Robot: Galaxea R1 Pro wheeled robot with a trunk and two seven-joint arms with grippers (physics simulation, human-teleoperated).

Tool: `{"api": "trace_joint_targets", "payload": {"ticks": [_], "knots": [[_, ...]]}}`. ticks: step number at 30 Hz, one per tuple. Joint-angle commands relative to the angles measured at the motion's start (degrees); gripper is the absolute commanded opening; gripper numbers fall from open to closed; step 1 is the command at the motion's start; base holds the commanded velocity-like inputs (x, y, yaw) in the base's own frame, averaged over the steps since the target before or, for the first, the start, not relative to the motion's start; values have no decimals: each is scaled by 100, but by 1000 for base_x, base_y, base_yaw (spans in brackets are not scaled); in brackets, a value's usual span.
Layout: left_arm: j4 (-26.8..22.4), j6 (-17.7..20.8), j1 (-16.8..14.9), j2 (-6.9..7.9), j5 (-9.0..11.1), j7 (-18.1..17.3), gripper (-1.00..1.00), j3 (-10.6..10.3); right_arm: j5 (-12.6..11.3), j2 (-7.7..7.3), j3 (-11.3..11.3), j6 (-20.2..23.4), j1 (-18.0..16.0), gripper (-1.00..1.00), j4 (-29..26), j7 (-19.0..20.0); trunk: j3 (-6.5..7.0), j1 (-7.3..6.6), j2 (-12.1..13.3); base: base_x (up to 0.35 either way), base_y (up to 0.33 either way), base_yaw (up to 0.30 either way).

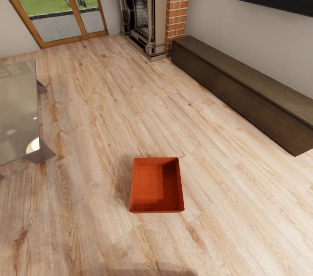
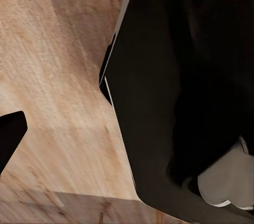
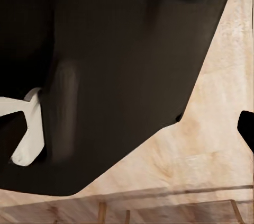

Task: Move the two storage containers from the living room to the garage. In the garage, place one container on the floor and stack the other container on top of it (either order is fine).

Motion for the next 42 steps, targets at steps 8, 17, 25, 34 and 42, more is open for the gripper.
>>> {"api": "trace_joint_targets", "payload": {"ticks": [8,17,25,34,42], "knots": [[-988,39,-1,103,-8,8,100,-23,-56,-27,36,478,19,100,-1488,-44,-3,0,-2,0,0,0],[-3019,1407,-82,210,-42,168,100,-22,-77,39,-59,1461,-1212,100,-1910,-139,-3,0,-2,0,0,0],[-2812,2630,-1818,-90,-48,354,100,-47,-60,185,-750,1298,-3074,100,-1059,-456,-3,0,-2,0,0,0],[-2477,1987,-2639,-359,-926,362,100,-62,-49,202,-783,549,-3170,100,-1051,-606,-3,0,-2,0,0,0],[-2563,1756,-2655,-573,-1620,362,100,-47,-4,192,-758,411,-3168,100,-1050,-600,-3,0,-2,0,0,0]]}}
